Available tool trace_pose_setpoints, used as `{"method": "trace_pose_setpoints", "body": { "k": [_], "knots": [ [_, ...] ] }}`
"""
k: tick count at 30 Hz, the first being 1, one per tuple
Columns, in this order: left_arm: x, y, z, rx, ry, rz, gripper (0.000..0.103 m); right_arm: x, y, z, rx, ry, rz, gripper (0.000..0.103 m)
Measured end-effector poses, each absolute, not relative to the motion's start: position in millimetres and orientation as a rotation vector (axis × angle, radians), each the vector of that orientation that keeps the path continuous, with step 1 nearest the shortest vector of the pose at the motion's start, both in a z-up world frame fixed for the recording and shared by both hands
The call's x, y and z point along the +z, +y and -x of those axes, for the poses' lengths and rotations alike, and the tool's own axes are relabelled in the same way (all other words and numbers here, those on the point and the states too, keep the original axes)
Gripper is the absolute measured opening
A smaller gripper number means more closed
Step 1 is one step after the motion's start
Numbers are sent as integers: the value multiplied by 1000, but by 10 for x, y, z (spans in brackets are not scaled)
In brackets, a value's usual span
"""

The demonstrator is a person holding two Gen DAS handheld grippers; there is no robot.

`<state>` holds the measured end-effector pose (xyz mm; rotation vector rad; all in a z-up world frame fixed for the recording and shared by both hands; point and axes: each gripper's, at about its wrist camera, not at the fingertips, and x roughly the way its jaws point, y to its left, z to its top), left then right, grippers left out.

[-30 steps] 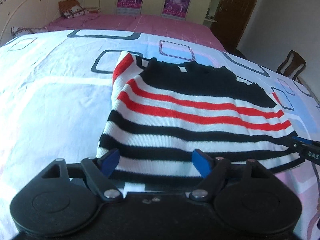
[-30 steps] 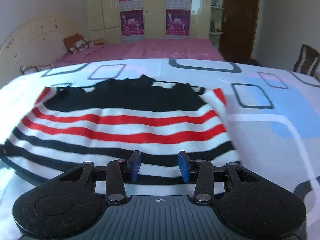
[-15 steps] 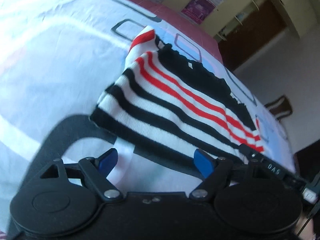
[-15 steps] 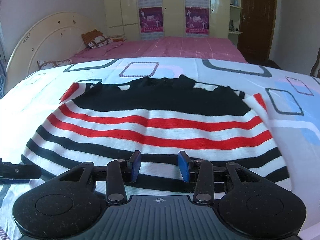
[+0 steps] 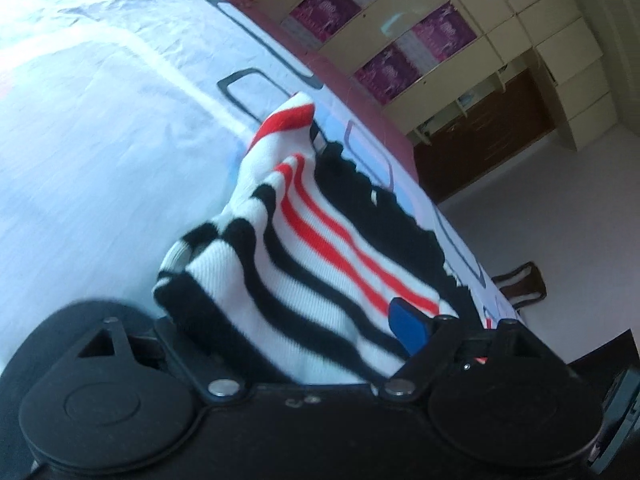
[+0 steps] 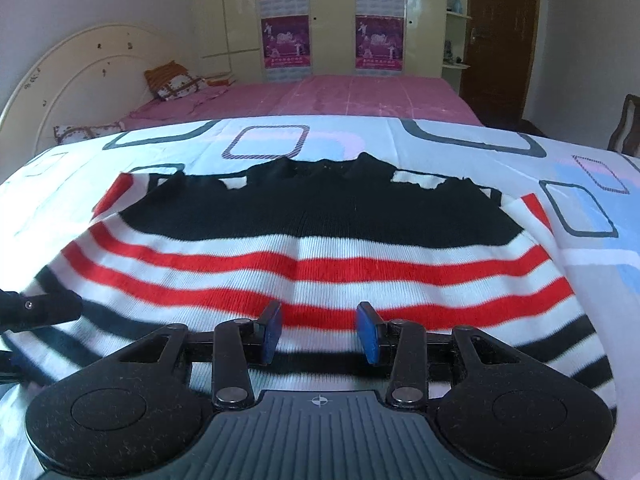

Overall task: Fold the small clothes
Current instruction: 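Grasp the sweater side with the left gripper and fold it over the body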

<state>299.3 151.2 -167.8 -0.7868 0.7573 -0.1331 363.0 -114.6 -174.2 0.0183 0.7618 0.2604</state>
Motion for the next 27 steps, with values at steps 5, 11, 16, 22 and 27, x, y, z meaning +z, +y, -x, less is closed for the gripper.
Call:
{"method": "trace_pose_setpoints", "body": {
  "k": [5, 11, 16, 22, 27],
  "knots": [
    [-1780, 1576, -3085, -111, 709, 845, 58, -1820, -1081, -3690, 265, 748, -1, 41],
    [-1844, 1653, -3077, -101, 708, 879, 37, -1843, -1036, -3703, 271, 755, 59, 41],
    [-1836, 1664, -3081, -95, 717, 877, 35, -1742, -974, -3701, 309, 734, 52, 41],
    [-1824, 1651, -3091, -69, 724, 880, 34, -1875, -880, -3764, 351, 770, 153, 41],
    [-1788, 1573, -3072, -13, 715, 872, 31, -1947, -926, -3756, 399, 731, 176, 41]
  ]
}}
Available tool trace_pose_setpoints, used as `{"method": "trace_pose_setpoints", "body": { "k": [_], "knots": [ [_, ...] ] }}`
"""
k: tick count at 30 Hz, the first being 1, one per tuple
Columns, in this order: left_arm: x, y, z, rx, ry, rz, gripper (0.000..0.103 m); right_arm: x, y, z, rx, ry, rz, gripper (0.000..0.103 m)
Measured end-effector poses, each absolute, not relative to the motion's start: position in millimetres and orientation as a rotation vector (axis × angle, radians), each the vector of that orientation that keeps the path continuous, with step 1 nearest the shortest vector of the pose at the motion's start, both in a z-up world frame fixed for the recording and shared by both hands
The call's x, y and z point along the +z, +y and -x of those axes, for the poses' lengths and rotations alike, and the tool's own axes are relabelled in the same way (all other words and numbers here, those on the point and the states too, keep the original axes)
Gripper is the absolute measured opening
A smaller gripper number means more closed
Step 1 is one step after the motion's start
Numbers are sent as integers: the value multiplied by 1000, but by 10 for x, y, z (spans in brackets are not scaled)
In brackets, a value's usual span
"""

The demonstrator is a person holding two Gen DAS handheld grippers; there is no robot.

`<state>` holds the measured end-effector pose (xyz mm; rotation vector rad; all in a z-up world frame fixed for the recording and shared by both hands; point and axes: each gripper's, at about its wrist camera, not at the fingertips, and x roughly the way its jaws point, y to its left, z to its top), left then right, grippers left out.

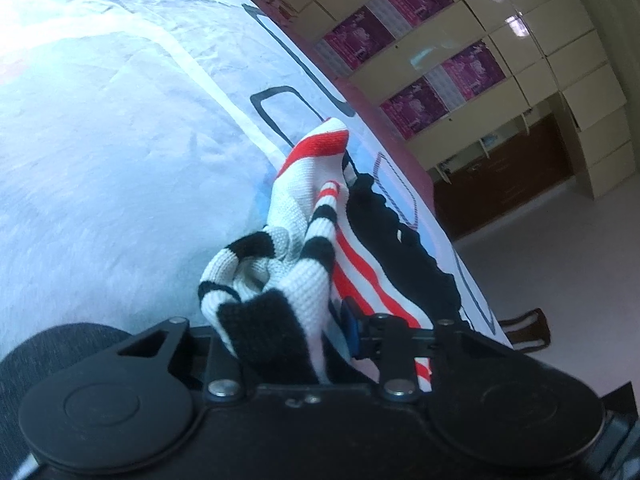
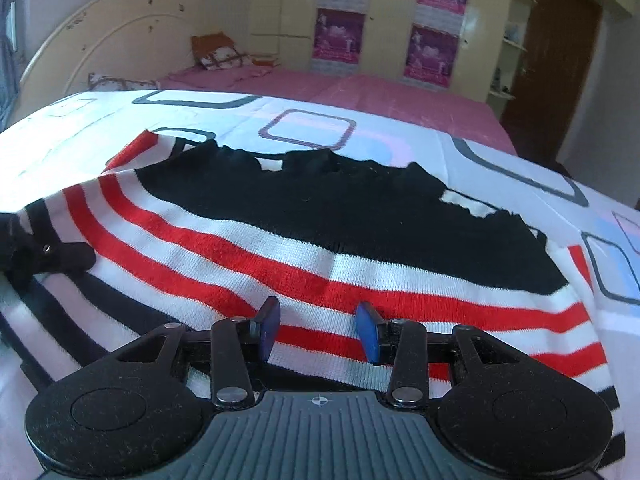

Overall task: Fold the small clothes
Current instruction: 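Grasp the sweater side with the left gripper and fold it over the body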

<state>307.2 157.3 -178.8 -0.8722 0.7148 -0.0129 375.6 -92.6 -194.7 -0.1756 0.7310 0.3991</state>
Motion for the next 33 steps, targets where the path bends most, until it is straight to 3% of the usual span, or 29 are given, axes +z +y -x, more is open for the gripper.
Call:
{"method": "trace_pose_setpoints", "body": {
  "k": [8, 11, 12, 24, 33],
  "knots": [
    [-1573, 1359, -3051, 85, 684, 821, 18, -1905, -1080, -3829, 496, 722, 150, 45],
    [-1392, 1236, -3046, 86, 648, 777, 17, -1818, -1250, -3863, 519, 700, 105, 69],
    [-1314, 1180, -3055, 76, 635, 757, 17, -1781, -1325, -3863, 513, 685, 94, 71],
    [-672, -31, -3348, -161, 568, 465, 16, -1634, -2521, -3881, 428, 710, -122, 71],
    [-939, -1248, -3388, -390, 610, 235, 16, -1595, -3424, -3733, 282, 694, -202, 71]
  ]
}}
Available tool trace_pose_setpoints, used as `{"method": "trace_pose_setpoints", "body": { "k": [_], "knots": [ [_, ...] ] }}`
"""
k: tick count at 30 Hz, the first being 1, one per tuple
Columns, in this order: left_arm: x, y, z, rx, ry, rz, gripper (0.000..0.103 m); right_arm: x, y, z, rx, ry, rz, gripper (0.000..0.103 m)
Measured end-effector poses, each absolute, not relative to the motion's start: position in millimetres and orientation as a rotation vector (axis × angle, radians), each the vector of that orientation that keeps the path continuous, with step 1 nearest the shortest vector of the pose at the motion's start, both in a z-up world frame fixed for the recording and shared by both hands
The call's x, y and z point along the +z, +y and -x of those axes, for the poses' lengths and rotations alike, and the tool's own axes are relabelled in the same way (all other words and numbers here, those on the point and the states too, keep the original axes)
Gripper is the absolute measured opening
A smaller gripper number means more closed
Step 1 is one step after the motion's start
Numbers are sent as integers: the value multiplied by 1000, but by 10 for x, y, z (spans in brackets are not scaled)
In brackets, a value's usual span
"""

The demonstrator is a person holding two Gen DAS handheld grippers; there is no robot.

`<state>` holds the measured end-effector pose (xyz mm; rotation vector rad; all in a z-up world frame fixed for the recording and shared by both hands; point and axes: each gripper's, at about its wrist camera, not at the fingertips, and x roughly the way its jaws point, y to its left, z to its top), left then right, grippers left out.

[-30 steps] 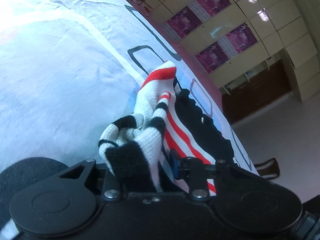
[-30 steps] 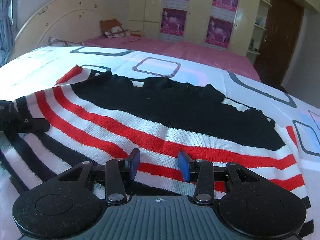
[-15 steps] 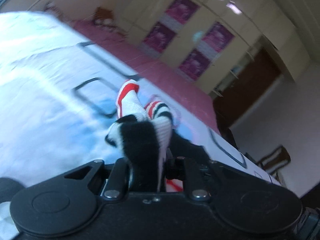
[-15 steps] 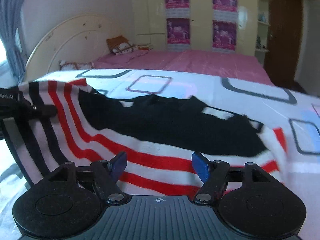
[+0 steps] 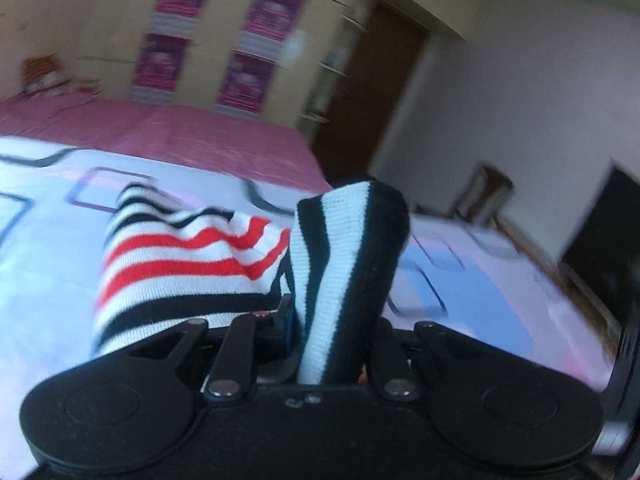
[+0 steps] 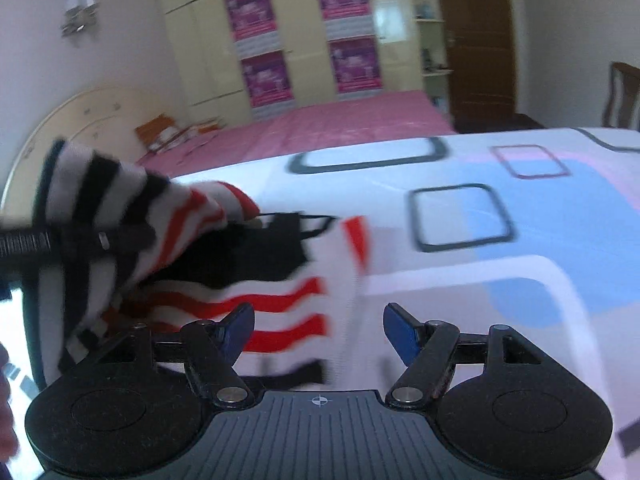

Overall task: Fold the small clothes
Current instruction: 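Grasp the sweater side with the left gripper and fold it over the body, then lay the folded half down and open the left gripper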

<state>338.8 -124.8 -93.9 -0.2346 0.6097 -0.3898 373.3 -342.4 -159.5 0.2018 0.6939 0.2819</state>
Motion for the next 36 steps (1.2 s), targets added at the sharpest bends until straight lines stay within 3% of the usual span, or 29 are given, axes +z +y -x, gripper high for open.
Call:
{"method": "trace_pose_setpoints", "body": {
  "k": [5, 8, 10, 11, 23, 24, 29, 32, 36],
  "knots": [
    [-1313, -1682, -3096, -431, 684, -18, 22, -1526, -3676, -3677, 262, 684, -252, 71],
    [-1297, -1668, -2975, -452, 669, -75, 40, -1432, -3711, -3686, 302, 668, -306, 71],
    [-1261, -1671, -2895, -494, 666, -90, 70, -1399, -3670, -3739, 364, 684, -343, 71],
    [-1245, -1655, -2832, -515, 661, -106, 72, -1387, -3620, -3744, 396, 694, -350, 71],
    [-912, -891, -2554, -417, 619, -24, 73, -1632, -3294, -4065, 485, 851, -425, 69],
    [-896, -804, -2592, -385, 616, -8, 73, -1615, -3276, -4067, 486, 847, -408, 56],
    [-908, -560, -2934, -266, 660, 76, 72, -1757, -3258, -4203, 479, 911, -459, 52],
    [-979, -504, -3140, -233, 701, 121, 71, -1750, -3277, -4221, 471, 911, -497, 31],
    [-1062, -471, -3271, -233, 736, 187, 70, -1580, -3346, -4103, 465, 843, -471, 22]
  ]
}}
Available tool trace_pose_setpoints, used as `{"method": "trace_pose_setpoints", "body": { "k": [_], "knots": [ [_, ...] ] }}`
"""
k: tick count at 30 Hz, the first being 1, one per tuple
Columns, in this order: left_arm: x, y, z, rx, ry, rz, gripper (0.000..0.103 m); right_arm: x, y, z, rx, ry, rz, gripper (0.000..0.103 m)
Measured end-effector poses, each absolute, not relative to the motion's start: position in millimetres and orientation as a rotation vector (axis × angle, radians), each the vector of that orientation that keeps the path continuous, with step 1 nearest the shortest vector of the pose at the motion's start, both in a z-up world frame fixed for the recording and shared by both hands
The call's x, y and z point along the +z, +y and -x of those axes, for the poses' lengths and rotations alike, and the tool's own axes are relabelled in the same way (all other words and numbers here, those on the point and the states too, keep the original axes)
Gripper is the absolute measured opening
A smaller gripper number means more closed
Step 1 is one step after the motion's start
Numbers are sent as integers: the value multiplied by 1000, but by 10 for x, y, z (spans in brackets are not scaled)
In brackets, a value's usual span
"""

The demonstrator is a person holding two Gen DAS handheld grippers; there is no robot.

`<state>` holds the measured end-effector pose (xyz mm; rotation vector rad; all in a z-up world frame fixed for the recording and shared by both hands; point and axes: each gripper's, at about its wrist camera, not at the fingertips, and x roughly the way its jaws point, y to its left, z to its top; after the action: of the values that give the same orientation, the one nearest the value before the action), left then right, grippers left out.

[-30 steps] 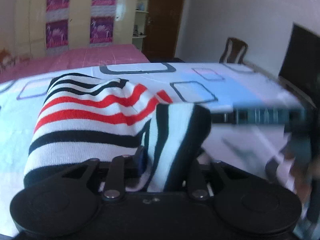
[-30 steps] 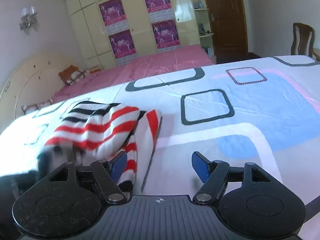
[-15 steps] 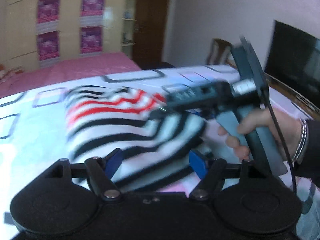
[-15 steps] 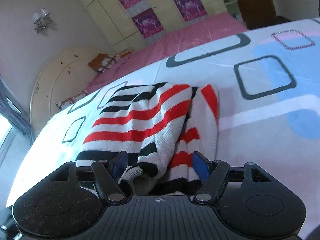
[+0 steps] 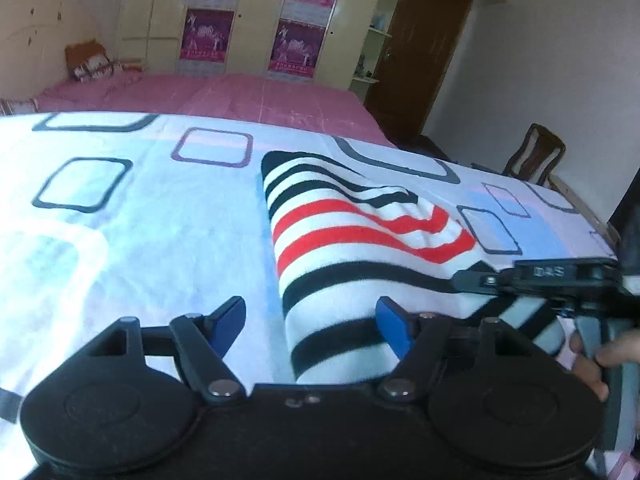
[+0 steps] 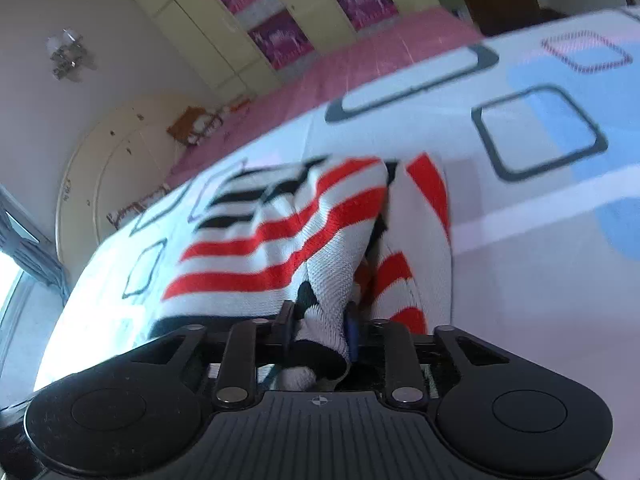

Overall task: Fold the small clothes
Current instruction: 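Lay the folded half down and open the left gripper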

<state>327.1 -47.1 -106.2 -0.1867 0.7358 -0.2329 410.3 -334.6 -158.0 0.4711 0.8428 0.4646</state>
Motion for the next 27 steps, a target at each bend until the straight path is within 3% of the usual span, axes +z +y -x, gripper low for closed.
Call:
{"method": "trace_pose_setpoints", "body": {
  "k": [4, 9, 12, 20, 27],
  "knots": [
    [-1055, -515, -3216, -270, 724, 198, 71, -1408, -3470, -3888, 439, 743, -403, 21],
    [-1229, -661, -3266, -311, 775, 184, 74, -1746, -3523, -3915, 400, 813, -395, 21],
    [-1293, -640, -3290, -307, 785, 194, 77, -1678, -3594, -3854, 387, 811, -448, 23],
    [-1279, -605, -3264, -353, 802, 185, 72, -1472, -3778, -3436, 382, 828, -469, 25],
    [-1311, -591, -3259, -387, 811, 154, 72, -1676, -3810, -3206, 336, 882, -454, 25]
  ]
}}
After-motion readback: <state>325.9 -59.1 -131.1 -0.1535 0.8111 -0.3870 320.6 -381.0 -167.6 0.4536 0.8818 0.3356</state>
